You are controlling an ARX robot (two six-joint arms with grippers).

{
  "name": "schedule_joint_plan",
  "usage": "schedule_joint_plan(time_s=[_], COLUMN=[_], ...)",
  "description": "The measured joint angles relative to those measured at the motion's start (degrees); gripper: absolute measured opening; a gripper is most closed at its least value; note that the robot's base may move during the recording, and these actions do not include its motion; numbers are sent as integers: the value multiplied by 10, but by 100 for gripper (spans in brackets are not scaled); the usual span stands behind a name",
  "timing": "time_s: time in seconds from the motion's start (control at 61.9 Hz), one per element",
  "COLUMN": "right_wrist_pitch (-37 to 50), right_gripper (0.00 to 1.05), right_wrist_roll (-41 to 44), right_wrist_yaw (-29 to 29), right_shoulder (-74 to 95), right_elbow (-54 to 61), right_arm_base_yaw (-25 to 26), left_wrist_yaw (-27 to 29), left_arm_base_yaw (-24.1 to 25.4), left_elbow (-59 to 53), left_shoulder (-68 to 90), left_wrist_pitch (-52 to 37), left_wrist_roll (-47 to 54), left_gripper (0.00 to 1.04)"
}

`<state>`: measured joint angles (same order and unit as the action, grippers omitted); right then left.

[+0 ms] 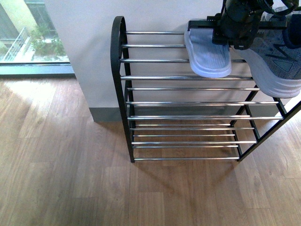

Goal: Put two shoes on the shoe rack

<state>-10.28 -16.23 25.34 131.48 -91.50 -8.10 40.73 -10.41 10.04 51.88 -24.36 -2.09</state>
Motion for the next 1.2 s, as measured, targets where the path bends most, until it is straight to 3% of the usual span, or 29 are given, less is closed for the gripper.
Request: schedule_joint_plan(time_s=[0.162, 0.452, 0.663, 0.776, 0.808, 0.856, 0.905, 1.002, 1.099, 1.196], right_wrist_pitch=[-21, -53, -49, -14, 13, 125, 291, 495, 610, 655], right_gripper=[4, 48, 83, 97, 96, 90, 81, 67, 53, 39], right_wrist_roll=[17, 41, 56, 82, 90, 111, 129, 144, 150, 153], right_wrist_yaw=[-5, -5, -69, -76, -81, -126, -183, -210, -216, -220], right_shoulder=[0, 2, -63, -137, -164, -200, -242, -293, -325, -352], right_elbow=[-2, -5, 41, 82, 100, 148, 218, 331, 429, 506], right_arm_base_yaw=[6, 7, 8, 14, 17, 24, 34, 40, 44, 48], left_wrist_yaw=[0, 0, 0, 0, 0, 0, 0, 0, 0, 0], left_arm_base_yaw=[0, 0, 0, 0, 0, 0, 0, 0, 0, 0], left_elbow=[0, 0, 0, 0, 0, 0, 0, 0, 0, 0], left_shoulder=[0, 0, 0, 0, 0, 0, 0, 0, 0, 0], left_wrist_pitch=[0, 0, 0, 0, 0, 0, 0, 0, 0, 0], left_wrist_roll=[0, 0, 0, 0, 0, 0, 0, 0, 0, 0], left_gripper=[2, 2, 2, 2, 2, 2, 2, 2, 2, 2])
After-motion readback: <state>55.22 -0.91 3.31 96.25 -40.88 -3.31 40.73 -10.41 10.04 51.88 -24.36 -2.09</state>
